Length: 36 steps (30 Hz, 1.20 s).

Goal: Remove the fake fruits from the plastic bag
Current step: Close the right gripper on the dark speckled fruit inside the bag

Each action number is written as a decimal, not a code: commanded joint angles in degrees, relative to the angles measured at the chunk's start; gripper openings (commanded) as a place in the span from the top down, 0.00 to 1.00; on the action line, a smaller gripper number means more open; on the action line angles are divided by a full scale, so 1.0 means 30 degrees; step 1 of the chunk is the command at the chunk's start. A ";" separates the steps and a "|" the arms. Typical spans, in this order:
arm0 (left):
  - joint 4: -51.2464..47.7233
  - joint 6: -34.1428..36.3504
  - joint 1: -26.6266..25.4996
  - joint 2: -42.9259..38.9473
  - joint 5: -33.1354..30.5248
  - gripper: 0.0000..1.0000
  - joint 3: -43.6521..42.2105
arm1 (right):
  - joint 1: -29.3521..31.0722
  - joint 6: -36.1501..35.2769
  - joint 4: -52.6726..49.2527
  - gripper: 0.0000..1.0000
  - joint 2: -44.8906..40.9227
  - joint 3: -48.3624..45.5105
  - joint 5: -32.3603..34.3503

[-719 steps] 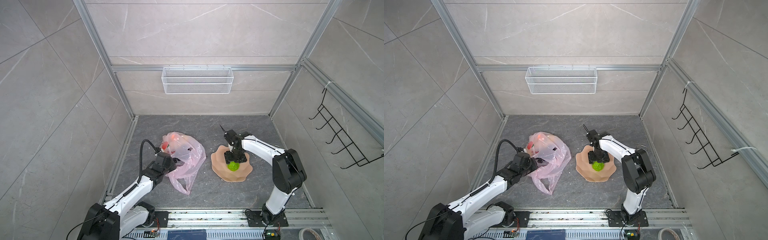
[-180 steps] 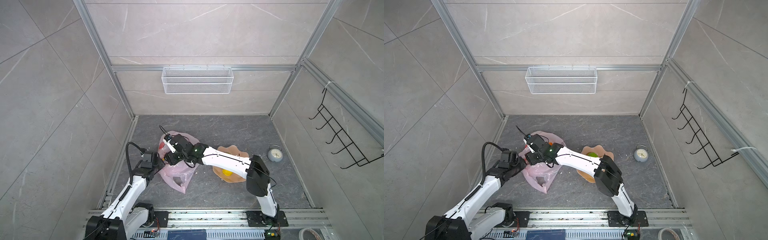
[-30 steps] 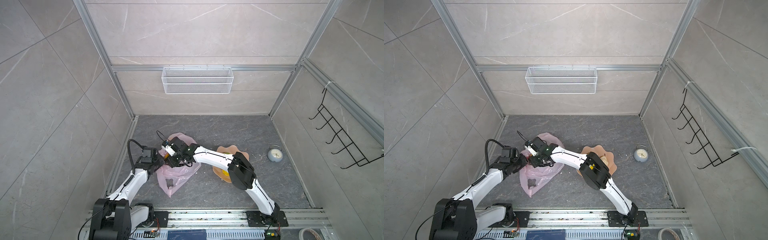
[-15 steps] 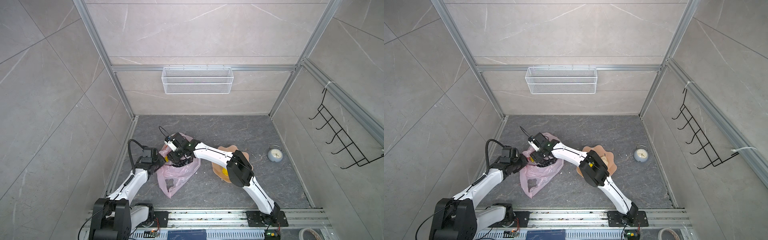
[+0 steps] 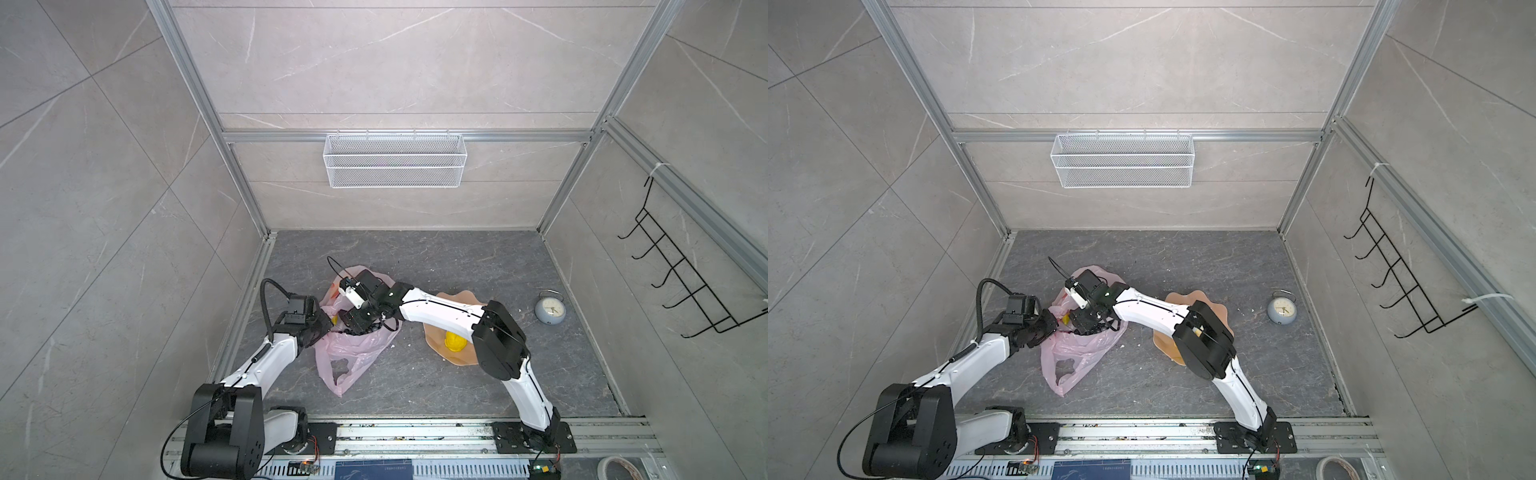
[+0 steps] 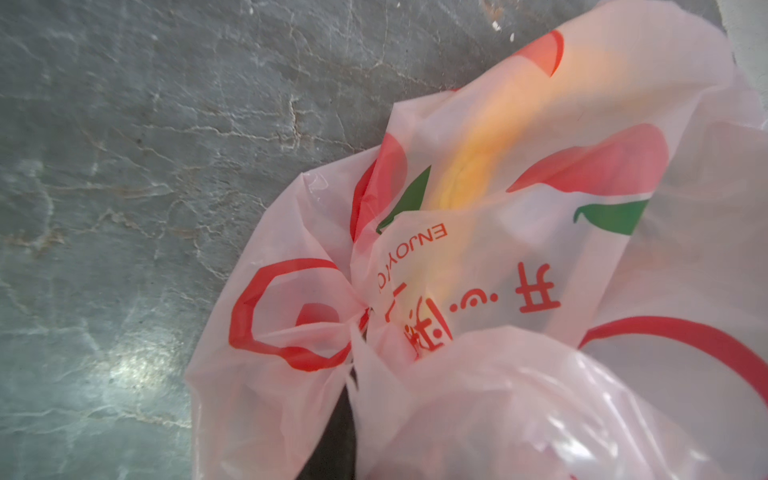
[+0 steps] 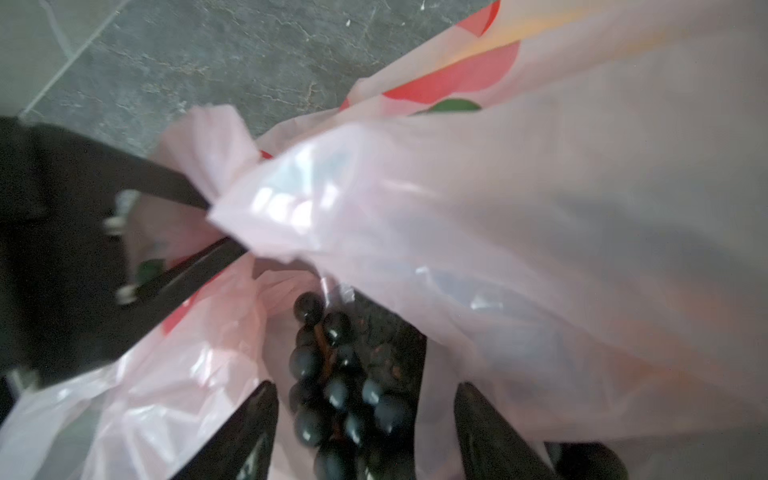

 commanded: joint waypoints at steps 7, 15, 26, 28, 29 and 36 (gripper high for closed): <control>0.0719 0.0831 -0.1085 0.1630 0.1123 0.81 0.1477 | 0.0762 0.1363 0.1540 0.46 -0.1272 -0.1577 -0.1373; 0.0832 0.0713 -0.1699 0.1668 0.0774 0.82 0.1833 | 0.0879 0.2401 0.1788 0.50 0.0188 -0.0976 -0.0496; 0.0620 0.0489 -0.1699 0.1132 0.0144 0.82 0.1452 | 0.0366 0.2489 0.0546 0.49 0.2050 0.1091 0.2226; 0.0648 0.0482 -0.1685 0.1217 0.0166 0.82 0.1440 | 0.0294 0.2430 0.0323 0.48 0.2298 0.1445 0.2342; 0.0646 0.0488 -0.1699 0.1247 0.0173 0.82 0.1418 | 0.0256 0.2429 0.0294 0.47 0.2429 0.1608 0.2414; 0.0656 0.0488 -0.1699 0.1194 0.0175 0.82 0.1345 | 0.0146 0.1809 -0.0007 0.38 0.2911 0.2481 0.3456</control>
